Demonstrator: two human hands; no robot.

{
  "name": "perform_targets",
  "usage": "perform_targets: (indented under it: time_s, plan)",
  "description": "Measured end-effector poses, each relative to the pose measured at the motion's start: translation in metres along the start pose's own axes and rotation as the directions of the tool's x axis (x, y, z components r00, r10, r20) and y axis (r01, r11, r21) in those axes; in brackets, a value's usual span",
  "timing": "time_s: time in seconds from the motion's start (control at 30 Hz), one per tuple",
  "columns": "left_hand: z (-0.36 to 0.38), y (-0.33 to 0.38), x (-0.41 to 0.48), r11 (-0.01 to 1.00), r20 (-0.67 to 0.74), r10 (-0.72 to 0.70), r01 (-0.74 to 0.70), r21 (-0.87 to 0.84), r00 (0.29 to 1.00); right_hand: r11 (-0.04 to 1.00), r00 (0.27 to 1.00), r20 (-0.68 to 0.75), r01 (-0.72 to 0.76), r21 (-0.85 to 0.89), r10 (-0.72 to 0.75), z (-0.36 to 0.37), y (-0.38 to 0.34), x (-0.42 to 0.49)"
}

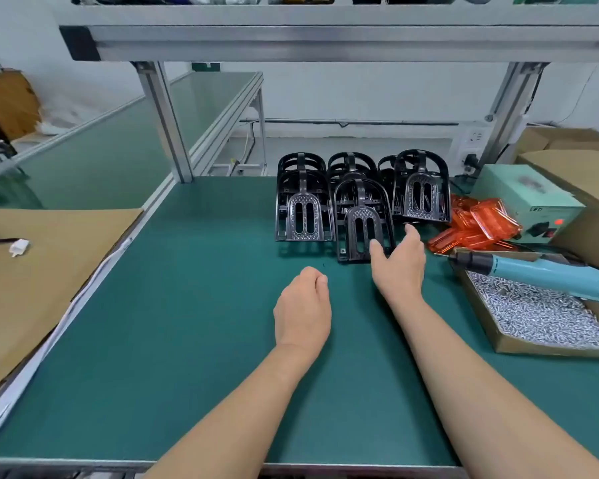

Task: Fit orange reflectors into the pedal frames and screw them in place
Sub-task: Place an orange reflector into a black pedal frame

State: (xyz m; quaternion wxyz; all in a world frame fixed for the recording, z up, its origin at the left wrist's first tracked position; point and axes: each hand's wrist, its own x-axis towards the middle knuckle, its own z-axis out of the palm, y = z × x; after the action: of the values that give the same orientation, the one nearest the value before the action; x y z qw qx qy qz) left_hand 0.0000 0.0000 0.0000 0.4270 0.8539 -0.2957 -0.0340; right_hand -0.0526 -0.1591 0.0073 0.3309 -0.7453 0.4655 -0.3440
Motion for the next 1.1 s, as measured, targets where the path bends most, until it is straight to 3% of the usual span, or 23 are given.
perform_targets:
  time_s: [0.2,0.47,0.6,0.73,0.83,0.9,1.03,1.1]
  plan:
    - [-0.002,0.002,-0.001,1.000,-0.003,-0.008,0.008,-0.002,1.000,0.996,0.996,0.036,-0.080,-0.043,0.081,0.002,-0.002,0.005]
    - [-0.004,0.003,-0.001,0.996,-0.010,-0.020,0.019,-0.091,1.000,0.927,0.996,0.089,-0.041,0.373,0.008,-0.023,0.001,-0.015]
    - [-0.004,0.003,-0.003,0.959,-0.032,-0.066,0.055,-0.278,0.997,0.931,0.955,0.009,0.288,0.224,-0.298,-0.047,0.003,-0.040]
    - [-0.012,0.004,-0.002,0.759,-0.106,-0.235,0.114,-0.641,0.966,0.825,0.825,0.056,0.553,0.117,-0.562,-0.061,0.007,-0.070]
    - [-0.018,-0.002,0.001,0.654,-0.151,-0.329,0.110,-0.748,0.932,0.696,0.695,0.095,0.717,-0.026,-0.712,-0.062,0.013,-0.082]
    - [-0.018,-0.005,0.000,0.673,-0.140,-0.310,0.114,-0.731,0.940,0.665,0.664,0.168,0.745,-0.058,-0.729,-0.062,0.012,-0.086]
    - [-0.013,-0.009,0.003,0.808,-0.097,-0.241,0.145,-0.571,0.966,0.724,0.668,0.389,0.690,-0.003,-0.634,-0.068,0.012,-0.088]
    - [-0.011,-0.009,0.003,0.858,-0.090,-0.217,0.146,-0.493,0.972,0.733,0.645,0.429,0.678,0.060,-0.632,-0.075,0.008,-0.084]
